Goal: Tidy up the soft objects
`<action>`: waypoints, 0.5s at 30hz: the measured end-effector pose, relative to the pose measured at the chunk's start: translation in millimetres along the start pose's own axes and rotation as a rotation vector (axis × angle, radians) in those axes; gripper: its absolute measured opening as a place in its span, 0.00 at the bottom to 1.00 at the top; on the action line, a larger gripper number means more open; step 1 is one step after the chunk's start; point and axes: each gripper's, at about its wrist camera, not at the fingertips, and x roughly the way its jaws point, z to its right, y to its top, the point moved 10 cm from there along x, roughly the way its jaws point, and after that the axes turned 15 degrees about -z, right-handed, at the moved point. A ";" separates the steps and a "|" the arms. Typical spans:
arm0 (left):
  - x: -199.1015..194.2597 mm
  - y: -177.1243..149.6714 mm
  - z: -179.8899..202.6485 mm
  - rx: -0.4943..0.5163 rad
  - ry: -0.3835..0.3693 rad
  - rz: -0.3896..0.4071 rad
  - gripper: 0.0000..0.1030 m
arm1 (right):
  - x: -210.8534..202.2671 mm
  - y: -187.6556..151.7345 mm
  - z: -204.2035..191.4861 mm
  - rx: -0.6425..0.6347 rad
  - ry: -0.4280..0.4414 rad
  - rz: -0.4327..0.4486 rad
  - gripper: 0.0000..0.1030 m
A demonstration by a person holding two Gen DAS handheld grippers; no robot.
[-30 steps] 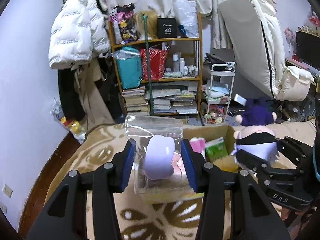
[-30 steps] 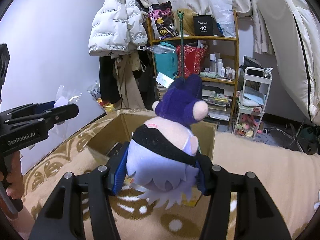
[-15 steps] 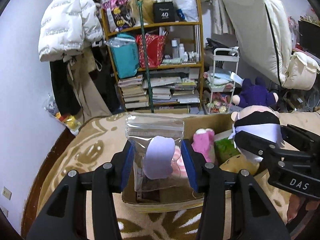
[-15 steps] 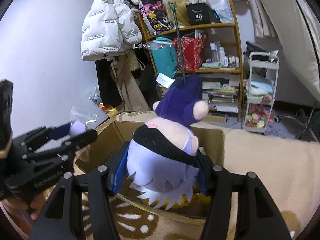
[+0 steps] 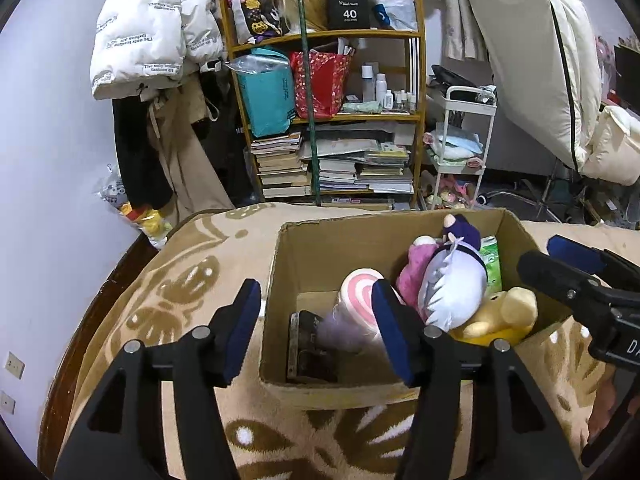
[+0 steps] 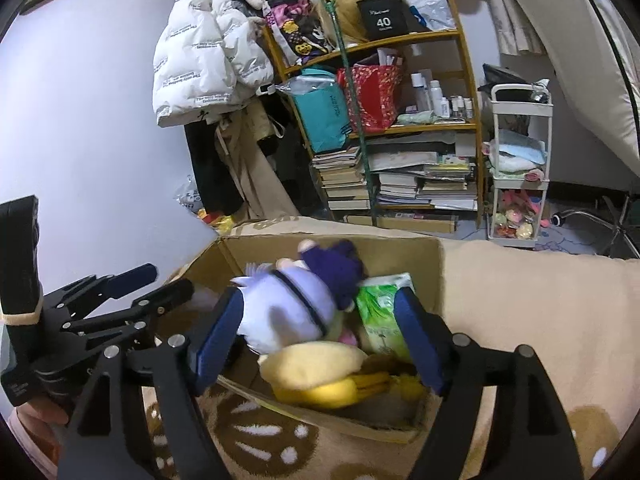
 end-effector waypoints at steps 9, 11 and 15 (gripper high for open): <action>-52.7 -4.5 -10.5 0.007 0.085 0.053 0.86 | -40.5 -1.8 2.5 -0.029 -0.067 0.026 1.00; -67.8 -6.3 -13.9 0.006 0.097 0.070 0.94 | -52.2 -1.8 0.2 -0.033 -0.072 0.039 1.00; -103.2 -11.0 -24.6 -0.012 0.141 0.112 0.97 | -81.9 -2.0 -5.5 -0.050 -0.087 0.079 1.00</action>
